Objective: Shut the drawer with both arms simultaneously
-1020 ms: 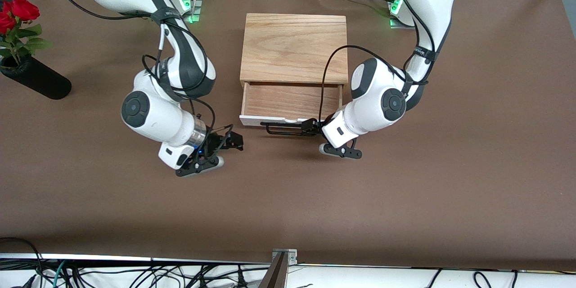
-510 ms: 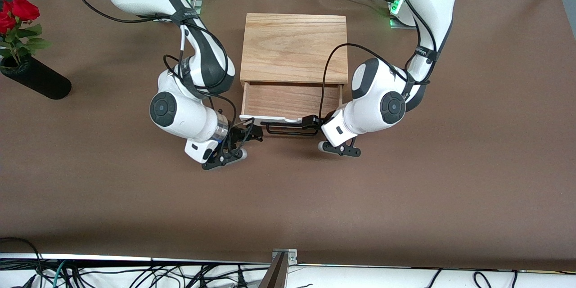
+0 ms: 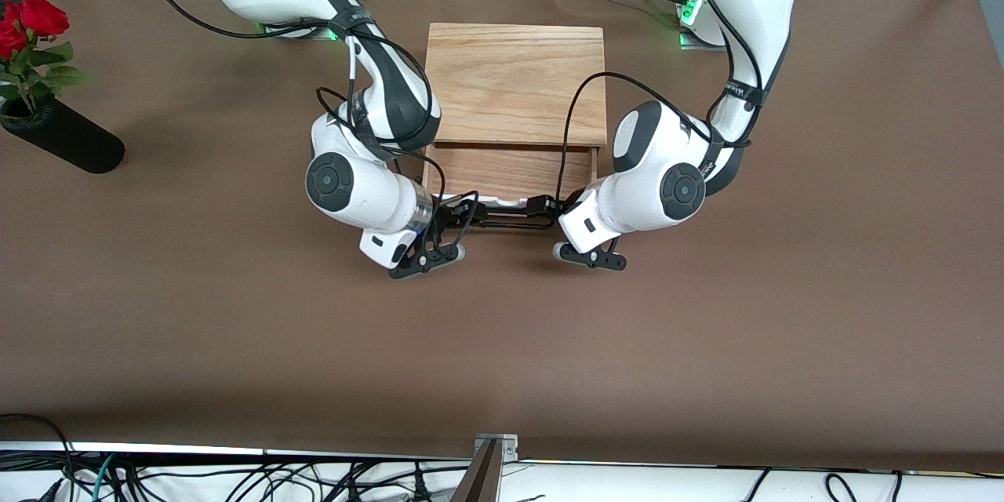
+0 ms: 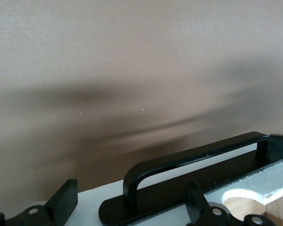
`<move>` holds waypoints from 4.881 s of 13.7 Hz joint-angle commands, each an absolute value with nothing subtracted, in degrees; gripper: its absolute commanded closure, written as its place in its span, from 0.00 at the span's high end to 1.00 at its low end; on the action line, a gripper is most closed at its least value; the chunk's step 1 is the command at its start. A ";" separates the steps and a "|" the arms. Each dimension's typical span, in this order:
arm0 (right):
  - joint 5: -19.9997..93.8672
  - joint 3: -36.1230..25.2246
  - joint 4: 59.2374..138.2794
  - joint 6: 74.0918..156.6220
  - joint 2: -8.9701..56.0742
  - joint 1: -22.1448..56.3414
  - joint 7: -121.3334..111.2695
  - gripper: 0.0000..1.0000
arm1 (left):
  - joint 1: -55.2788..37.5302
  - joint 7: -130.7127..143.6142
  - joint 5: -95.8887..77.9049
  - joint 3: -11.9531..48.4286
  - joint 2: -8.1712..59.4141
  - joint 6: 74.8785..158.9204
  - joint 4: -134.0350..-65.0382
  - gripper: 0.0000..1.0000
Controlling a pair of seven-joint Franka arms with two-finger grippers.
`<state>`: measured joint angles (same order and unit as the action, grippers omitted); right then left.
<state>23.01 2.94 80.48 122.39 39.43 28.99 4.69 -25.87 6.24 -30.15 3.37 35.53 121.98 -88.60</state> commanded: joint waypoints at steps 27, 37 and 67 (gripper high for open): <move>28.21 7.47 80.24 97.65 39.64 28.83 4.84 1.00 | -25.93 5.45 -31.64 3.16 33.93 96.16 -88.59 1.00; 27.51 6.94 78.67 107.74 40.52 26.29 -5.95 1.00 | -21.72 4.92 -19.63 2.20 26.11 95.10 -84.91 1.00; -1.50 -0.45 87.45 97.74 6.42 3.96 -7.91 1.00 | -3.87 4.66 0.26 1.32 0.44 93.69 -94.40 1.00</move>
<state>-0.51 -3.25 84.45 97.42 8.61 6.02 -7.99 -4.63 5.39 1.29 0.96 0.46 94.27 -94.86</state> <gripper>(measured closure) 0.000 0.000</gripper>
